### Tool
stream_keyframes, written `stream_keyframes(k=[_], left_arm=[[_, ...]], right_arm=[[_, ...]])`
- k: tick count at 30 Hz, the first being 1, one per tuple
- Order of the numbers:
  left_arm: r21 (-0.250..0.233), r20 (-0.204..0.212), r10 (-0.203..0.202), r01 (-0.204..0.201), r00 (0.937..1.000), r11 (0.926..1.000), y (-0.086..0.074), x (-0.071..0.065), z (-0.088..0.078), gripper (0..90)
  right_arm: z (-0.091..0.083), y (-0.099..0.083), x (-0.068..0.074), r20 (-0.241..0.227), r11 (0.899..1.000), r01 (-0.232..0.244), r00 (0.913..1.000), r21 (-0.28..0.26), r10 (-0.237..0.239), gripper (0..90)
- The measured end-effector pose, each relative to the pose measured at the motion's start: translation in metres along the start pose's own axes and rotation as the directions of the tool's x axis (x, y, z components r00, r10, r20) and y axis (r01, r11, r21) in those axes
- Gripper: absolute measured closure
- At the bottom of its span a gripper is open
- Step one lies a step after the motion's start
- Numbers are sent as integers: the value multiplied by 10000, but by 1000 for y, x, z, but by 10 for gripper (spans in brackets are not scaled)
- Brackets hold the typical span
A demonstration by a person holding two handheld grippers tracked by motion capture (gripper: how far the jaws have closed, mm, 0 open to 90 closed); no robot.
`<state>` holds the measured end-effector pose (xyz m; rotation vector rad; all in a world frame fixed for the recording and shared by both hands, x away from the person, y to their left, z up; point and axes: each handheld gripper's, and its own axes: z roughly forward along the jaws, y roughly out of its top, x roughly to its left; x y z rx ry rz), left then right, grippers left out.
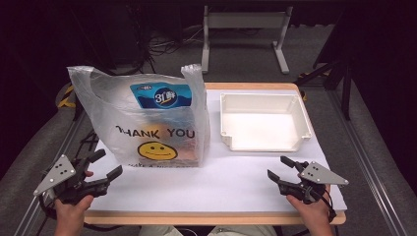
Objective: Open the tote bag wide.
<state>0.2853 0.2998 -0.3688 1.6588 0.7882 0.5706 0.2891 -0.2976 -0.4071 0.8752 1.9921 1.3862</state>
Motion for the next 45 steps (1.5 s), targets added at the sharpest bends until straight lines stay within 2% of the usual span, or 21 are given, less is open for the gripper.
stream_keyframes(k=[5,7,15,17,21,25,29,32,35,40,41,45], left_arm=[[-178,-293,-120,115,9995,9998,8,11,-4,199],[-244,-361,-287,278,9989,9993,11,17,-5,195],[-407,-111,-1045,1039,9945,9937,18,44,2,187],[-430,-106,-1164,1159,9931,9923,19,47,5,187],[-234,-241,-1049,1043,9942,9943,21,51,13,197],[-148,-245,-1103,1099,9936,9938,23,56,20,216],[-31,-294,-718,718,9970,9974,24,55,27,348],[58,-230,-611,612,9979,9981,24,57,31,419],[92,-234,-712,714,9972,9974,22,59,34,479],[404,-219,-637,645,9977,9971,18,62,39,605],[520,-237,-608,619,9979,9967,17,62,40,605],[658,-147,-688,696,9975,9954,15,63,42,758]], right_arm=[[3,-1,1,-53,9999,8,10000,109,-8,339],[3,-1,2,-58,9999,60,10000,145,-59,337],[5,-1,4,-89,9996,164,9998,242,-162,331],[6,-1,4,-95,9995,176,9998,266,-173,330],[6,-1,4,-105,9993,231,9997,286,-228,330],[6,-1,5,-47,9993,251,9997,285,-249,331],[7,-1,5,-51,9991,274,9996,309,-272,331],[7,-1,6,-68,9990,289,9996,337,-287,331],[7,-1,6,-85,9988,308,9995,372,-305,331],[8,-2,6,-98,9985,363,9993,405,-359,331],[8,-2,6,-98,9985,363,9993,405,-359,331],[9,-2,7,-111,9983,388,9992,424,-384,331]])
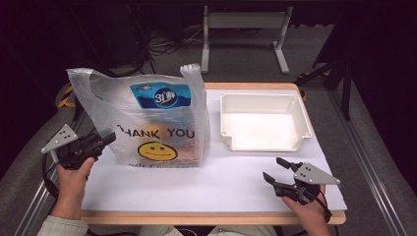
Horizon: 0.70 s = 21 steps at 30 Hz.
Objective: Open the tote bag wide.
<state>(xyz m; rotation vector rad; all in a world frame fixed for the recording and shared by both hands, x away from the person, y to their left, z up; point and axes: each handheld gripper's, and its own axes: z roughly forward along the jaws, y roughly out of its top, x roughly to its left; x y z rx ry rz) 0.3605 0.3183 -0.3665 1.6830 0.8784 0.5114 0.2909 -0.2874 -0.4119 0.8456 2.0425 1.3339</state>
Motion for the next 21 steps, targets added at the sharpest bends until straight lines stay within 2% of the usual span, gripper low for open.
stream_keyframes(k=[2,4,12,21], left_arm=[[-25,170,-61,61,9998,10000,0,0,-1,845],[-94,285,-99,101,9995,9999,0,1,-2,892],[-49,339,-48,49,9994,10000,0,0,-2,898],[-15,316,-22,23,9995,10000,0,-2,0,897]], right_arm=[[1,0,1,-47,10000,-2,10000,34,2,332],[2,0,1,-59,9999,44,10000,100,-44,333],[1,7,1,-180,9995,-297,9994,-147,294,337],[14,38,14,-779,9978,-242,9968,-615,194,343]])
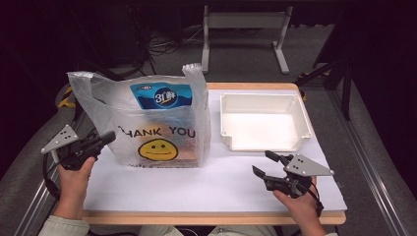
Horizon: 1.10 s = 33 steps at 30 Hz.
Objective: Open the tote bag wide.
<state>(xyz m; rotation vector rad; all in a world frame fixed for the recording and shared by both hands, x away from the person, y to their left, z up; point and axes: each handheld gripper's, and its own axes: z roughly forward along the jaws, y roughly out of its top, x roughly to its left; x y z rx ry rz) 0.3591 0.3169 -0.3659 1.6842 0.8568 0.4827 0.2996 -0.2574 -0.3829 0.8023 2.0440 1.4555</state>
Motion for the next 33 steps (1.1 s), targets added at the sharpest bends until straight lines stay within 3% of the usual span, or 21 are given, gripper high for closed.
stream_keyframes(k=[2,14,21,29,33], left_arm=[[-17,-22,19,-19,10000,10000,0,0,0,896],[-112,52,54,-54,10000,9999,0,0,-3,896],[-128,71,124,-124,9999,9998,0,-1,-1,895],[-214,66,96,-95,9999,9997,0,-1,-3,896],[-213,100,108,-106,9999,9997,0,-1,-3,896]], right_arm=[[11,16,5,-311,10000,32,9995,-81,-34,342],[49,51,14,-1023,9999,103,9947,-106,-114,295],[76,67,17,-1001,9998,221,9947,26,-218,284],[108,80,24,-1518,9989,-459,9874,-73,443,267],[119,86,28,-1714,9985,-530,9839,-130,500,255]])
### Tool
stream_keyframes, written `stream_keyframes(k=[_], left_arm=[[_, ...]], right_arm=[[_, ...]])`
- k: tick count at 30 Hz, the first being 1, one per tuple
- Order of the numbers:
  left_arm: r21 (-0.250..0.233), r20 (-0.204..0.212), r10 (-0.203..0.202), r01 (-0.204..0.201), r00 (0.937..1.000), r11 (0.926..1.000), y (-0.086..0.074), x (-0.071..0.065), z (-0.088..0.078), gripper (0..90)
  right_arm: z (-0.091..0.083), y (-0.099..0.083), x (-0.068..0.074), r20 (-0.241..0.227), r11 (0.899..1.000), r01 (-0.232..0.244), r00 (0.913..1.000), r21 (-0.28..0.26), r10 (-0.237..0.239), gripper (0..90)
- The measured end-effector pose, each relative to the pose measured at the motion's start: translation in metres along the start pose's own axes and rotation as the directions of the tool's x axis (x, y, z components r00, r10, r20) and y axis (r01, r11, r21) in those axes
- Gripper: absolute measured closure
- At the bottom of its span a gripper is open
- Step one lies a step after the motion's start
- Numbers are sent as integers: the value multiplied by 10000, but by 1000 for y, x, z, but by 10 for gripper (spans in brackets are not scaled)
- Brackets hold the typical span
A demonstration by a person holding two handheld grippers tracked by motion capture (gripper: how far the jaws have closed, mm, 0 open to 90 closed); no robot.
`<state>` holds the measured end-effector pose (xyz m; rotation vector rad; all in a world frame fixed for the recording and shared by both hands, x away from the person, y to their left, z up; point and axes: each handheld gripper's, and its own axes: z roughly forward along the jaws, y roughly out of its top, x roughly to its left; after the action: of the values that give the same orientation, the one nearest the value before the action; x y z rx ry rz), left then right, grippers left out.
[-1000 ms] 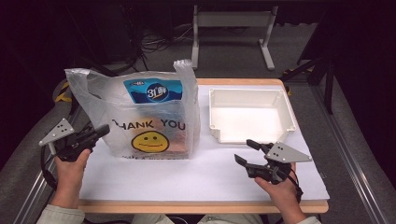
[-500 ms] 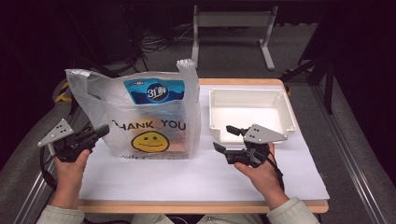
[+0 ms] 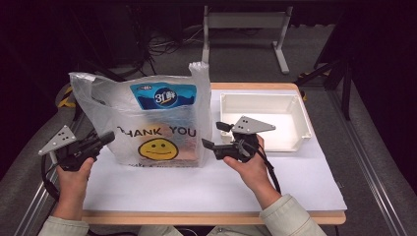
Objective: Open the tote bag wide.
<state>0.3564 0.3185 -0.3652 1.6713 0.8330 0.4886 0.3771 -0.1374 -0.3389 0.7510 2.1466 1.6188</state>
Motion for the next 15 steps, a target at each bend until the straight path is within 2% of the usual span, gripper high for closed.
stream_keyframes(k=[3,9,12,15], left_arm=[[-22,66,2,-2,10000,10000,0,0,1,895],[-3,113,4,-4,9999,10000,0,-1,1,895],[6,126,10,-10,9999,10000,0,-1,1,896],[28,156,31,-32,9999,10000,0,-1,1,896]], right_arm=[[10,4,1,-57,9999,22,10000,131,-22,248],[28,10,6,189,9989,199,9996,418,-207,248],[32,11,7,186,9988,218,9996,434,-227,248],[37,12,9,377,9985,315,9987,454,-332,248]])
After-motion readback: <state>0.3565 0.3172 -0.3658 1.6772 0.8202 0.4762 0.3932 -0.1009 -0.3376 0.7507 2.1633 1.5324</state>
